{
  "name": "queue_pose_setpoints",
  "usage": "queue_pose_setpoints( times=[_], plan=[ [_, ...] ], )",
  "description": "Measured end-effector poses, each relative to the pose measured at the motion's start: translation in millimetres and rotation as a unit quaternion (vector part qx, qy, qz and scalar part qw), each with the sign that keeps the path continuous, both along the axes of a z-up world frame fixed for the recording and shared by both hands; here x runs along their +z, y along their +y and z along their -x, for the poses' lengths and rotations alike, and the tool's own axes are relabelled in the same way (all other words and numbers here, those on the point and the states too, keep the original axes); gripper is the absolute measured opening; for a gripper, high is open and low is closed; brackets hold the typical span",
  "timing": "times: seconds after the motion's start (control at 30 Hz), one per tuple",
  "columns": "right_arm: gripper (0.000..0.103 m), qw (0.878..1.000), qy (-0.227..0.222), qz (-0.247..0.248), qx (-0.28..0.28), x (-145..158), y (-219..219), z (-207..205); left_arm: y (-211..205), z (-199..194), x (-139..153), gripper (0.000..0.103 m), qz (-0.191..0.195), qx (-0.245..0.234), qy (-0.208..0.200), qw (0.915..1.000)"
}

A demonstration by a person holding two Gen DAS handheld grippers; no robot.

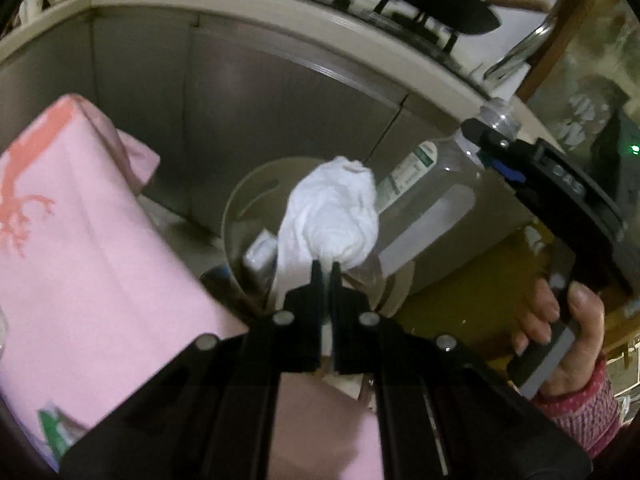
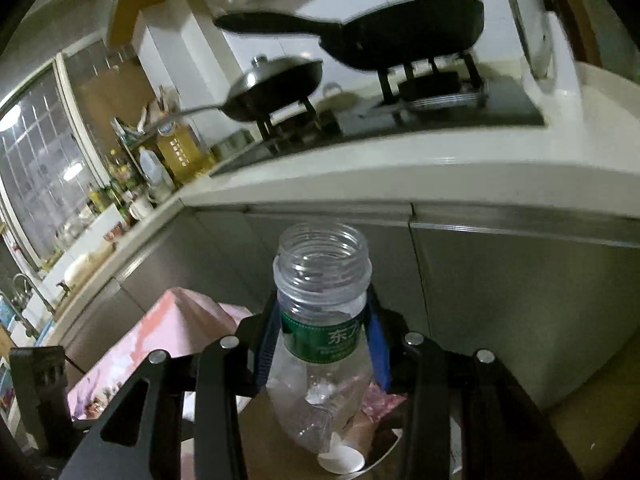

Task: Collect trash
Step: 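Carry the tissue and clear bottle to the beige bin and release both, then return both tools to the table over the green can and packets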

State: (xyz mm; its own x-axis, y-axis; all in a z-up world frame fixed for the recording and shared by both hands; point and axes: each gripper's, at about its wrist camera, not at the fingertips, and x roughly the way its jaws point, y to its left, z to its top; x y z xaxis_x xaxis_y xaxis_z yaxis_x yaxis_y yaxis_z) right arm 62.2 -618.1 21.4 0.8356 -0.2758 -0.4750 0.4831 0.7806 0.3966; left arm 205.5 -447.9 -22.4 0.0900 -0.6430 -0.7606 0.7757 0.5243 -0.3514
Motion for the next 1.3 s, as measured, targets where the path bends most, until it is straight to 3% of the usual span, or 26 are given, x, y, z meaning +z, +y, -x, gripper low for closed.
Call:
queue_pose_setpoints(
  times=[0.13,0.27,0.37,0.5,0.7,0.9,1.1,1.3],
  plan=[
    [0.038,0.999,0.002,-0.034,0.008,-24.1,-1.5,-10.9,-17.0,-8.3,-22.7,0.008,-0.028,0.009,0.004,0.9996],
    [0.038,0.996,0.016,-0.083,0.042,-43.9,4.1,-32.3,-17.7,-13.3,-34.8,0.051,-0.057,0.037,0.011,0.9977],
    [0.041,0.989,0.054,-0.12,0.063,-69.3,9.6,-53.1,-4.1,-17.8,-27.7,0.066,-0.049,0.056,0.003,0.9972],
    [0.055,0.99,0.058,-0.121,0.048,-76.4,15.0,-54.7,25.3,-19.4,-7.4,0.066,-0.019,0.076,0.007,0.9969],
    [0.056,0.996,0.014,-0.087,0.006,-39.6,16.4,-22.8,76.9,-2.5,28.5,0.066,0.038,0.094,0.003,0.9948],
    [0.056,0.996,-0.052,-0.066,0.007,-0.6,41.4,31.5,157.9,30.4,55.4,0.066,0.067,0.121,-0.038,0.9896],
    [0.056,0.992,-0.055,-0.1,0.059,-14.7,104.5,51.5,245.3,54.8,50.3,0.066,0.027,0.191,-0.086,0.9774],
    [0.056,0.983,-0.039,-0.118,0.132,-36.3,195.7,50.9,326.2,77.6,26.7,0.066,-0.053,0.274,-0.141,0.9498]
  ],
)
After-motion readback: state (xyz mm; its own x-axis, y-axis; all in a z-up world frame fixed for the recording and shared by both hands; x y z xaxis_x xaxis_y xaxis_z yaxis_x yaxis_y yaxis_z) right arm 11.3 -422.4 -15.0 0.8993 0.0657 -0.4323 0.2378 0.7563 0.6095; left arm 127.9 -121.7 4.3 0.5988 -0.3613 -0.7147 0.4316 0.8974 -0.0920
